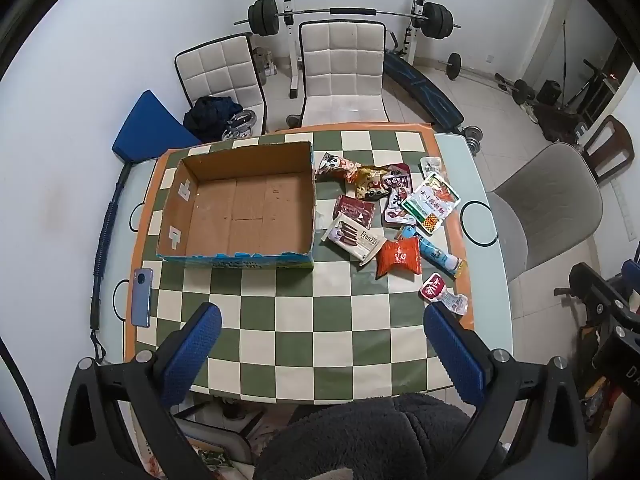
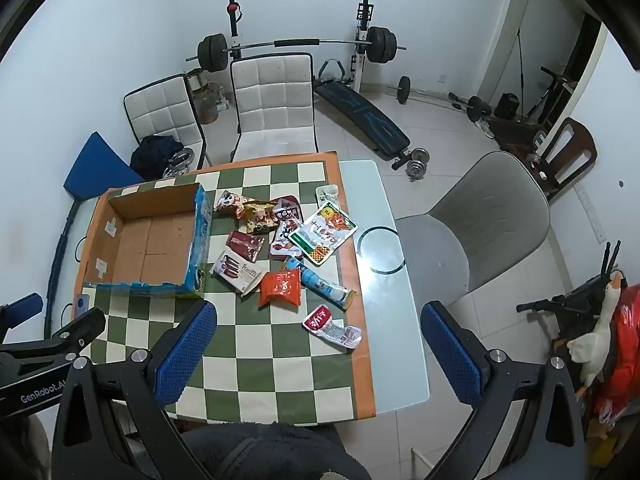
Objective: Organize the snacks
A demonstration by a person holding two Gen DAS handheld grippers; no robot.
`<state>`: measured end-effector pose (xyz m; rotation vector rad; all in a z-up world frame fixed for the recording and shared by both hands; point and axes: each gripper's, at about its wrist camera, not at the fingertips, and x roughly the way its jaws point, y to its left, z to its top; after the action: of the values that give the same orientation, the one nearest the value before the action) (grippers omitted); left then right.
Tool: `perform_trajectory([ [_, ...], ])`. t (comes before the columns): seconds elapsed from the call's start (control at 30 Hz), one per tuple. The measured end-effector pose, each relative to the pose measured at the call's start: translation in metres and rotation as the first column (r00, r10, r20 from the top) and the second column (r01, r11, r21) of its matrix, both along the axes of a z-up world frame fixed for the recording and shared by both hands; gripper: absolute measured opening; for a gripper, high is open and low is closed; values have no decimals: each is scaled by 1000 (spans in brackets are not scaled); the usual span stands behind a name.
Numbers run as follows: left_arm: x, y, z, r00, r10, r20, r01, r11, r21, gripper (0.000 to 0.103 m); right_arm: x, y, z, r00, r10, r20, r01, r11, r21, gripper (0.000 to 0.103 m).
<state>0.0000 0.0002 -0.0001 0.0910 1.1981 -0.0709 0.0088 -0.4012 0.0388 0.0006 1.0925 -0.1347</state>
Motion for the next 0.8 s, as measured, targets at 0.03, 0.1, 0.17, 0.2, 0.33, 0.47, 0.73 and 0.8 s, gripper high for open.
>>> perform_trajectory([
  [0.03,0,0,0,1000,0,1,0,1000,3,103,0,0,0,1000,-1,1,1,1000,0,103],
  [0.1,-1,-1,1,1000,-1,-1,1,1000,4,103,1,-1,-1,1000,0,-6,0,1000,1,103],
  [0.17,0,-1,1,1000,0,-4,0,1000,3,103,2,-1,-2,1000,0,-9,0,1000,2,103],
  [0.2,0,-1,1,1000,1,-3,-1,1000,4,103,2,-2,-3,1000,-1,-10,1,1000,3,103],
  [0.33,0,-1,0,1000,1,-4,-1,1000,3,103,3,-1,-5,1000,-3,-12,3,1000,4,103],
  [0.47,0,-1,0,1000,0,-5,0,1000,2,103,4,-2,-5,1000,-2,-14,2,1000,7,103],
  [0.73,2,-3,2,1000,3,-1,-3,1000,0,103,5,-4,0,1000,-2,-17,2,1000,11,103],
  [0.8,3,-5,5,1000,4,0,-4,1000,0,103,2,-5,-2,1000,-1,-15,2,1000,12,103],
])
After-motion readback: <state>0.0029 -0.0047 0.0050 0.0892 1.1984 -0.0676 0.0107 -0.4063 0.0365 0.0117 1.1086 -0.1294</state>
